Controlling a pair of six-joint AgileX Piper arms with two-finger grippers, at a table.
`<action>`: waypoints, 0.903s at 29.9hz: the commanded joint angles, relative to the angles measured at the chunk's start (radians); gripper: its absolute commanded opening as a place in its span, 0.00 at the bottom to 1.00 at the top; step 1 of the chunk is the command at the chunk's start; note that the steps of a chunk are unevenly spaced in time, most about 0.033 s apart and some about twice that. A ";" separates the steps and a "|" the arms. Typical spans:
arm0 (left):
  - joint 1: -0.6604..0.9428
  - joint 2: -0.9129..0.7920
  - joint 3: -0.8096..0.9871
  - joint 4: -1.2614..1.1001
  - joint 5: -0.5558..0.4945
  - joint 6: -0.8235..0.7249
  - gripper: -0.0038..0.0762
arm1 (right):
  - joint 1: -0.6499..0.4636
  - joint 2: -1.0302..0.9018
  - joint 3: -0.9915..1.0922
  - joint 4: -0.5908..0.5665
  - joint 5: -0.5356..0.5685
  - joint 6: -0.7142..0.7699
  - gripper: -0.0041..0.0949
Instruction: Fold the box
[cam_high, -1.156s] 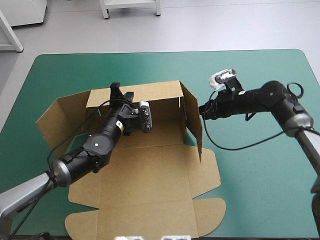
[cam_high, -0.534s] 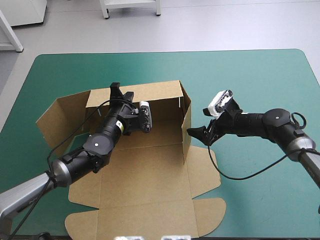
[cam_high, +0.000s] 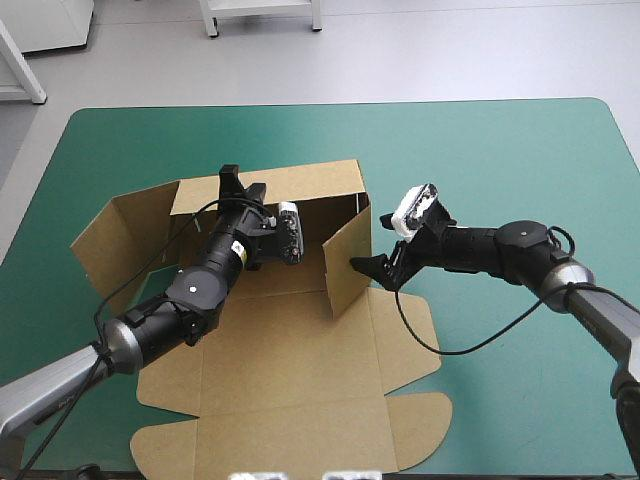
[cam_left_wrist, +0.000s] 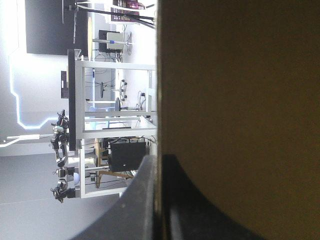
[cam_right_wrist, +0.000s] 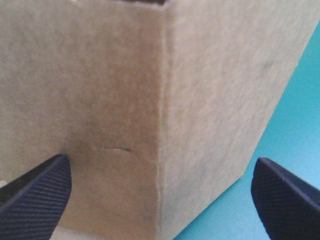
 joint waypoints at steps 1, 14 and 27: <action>-0.006 -0.033 -0.026 0.030 0.041 -0.007 0.04 | -0.001 -0.027 -0.033 0.153 0.021 -0.074 0.96; -0.006 -0.033 -0.026 0.030 0.041 -0.007 0.04 | 0.028 0.025 -0.033 0.247 0.039 -0.139 0.95; -0.006 -0.033 -0.026 0.030 0.030 -0.009 0.04 | 0.141 0.043 -0.108 0.368 -0.176 -0.217 0.95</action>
